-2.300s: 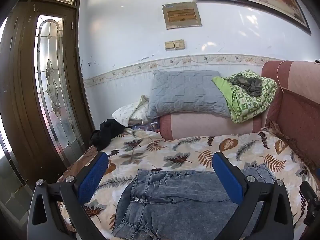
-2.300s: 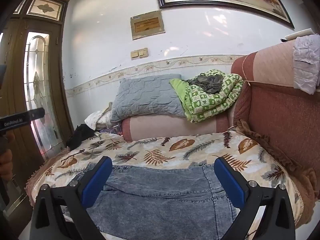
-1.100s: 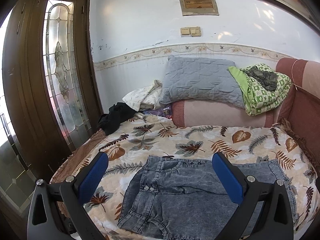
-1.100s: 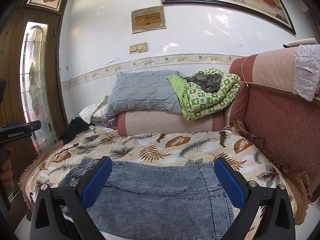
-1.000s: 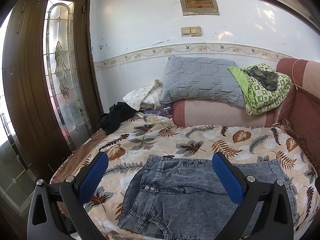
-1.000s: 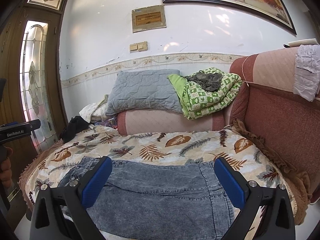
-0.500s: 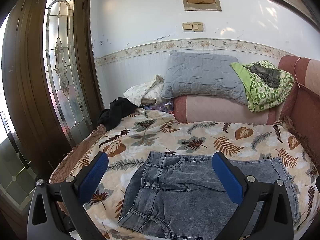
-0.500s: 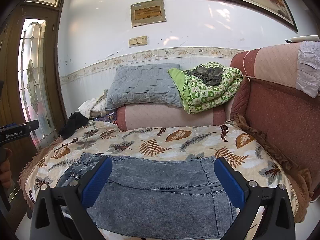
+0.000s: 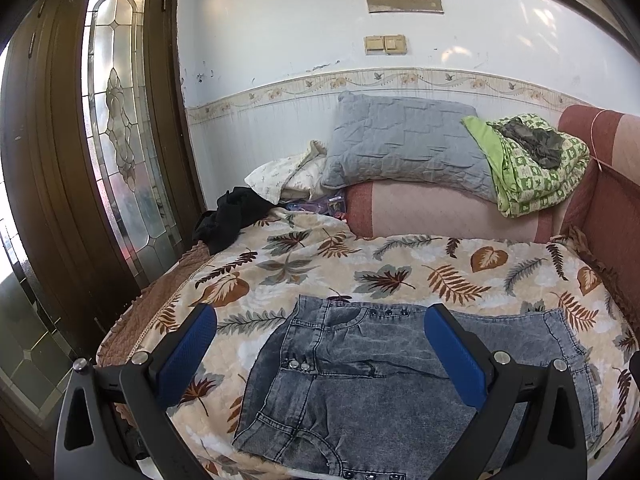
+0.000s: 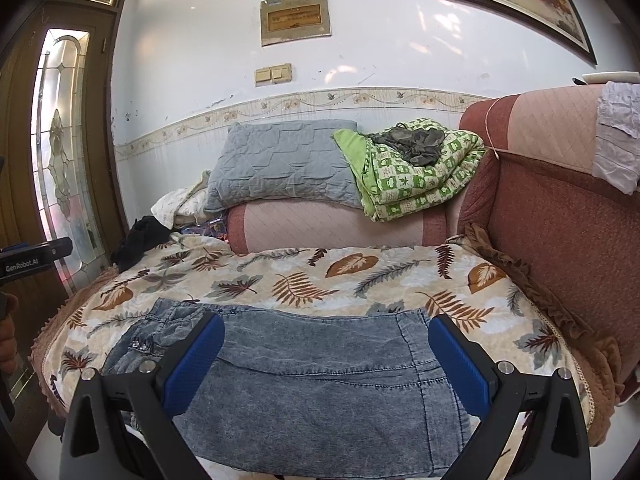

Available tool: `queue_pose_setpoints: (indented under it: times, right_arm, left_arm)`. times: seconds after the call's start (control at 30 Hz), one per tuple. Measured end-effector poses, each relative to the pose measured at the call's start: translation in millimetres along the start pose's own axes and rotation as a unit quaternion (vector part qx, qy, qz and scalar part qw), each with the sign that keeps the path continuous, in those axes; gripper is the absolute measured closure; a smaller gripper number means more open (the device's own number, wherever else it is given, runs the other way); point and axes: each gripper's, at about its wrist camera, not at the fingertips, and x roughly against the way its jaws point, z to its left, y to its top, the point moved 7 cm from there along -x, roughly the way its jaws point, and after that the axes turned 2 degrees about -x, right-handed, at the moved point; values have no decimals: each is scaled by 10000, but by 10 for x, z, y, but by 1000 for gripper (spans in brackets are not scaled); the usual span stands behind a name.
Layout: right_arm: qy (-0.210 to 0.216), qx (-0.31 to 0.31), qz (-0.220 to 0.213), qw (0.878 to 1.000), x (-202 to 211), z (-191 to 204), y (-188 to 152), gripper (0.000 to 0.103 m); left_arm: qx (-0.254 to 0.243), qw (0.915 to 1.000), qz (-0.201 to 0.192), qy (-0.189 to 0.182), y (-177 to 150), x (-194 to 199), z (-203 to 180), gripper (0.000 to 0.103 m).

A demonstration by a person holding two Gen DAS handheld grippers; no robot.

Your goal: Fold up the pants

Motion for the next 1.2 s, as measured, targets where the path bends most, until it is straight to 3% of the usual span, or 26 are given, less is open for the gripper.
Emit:
queue_pose_setpoints:
  times: [1.2]
  right_arm:
    - [-11, 31, 48, 10000, 34, 21, -7, 0]
  left_arm:
    - [64, 10000, 54, 20, -32, 32, 81, 0]
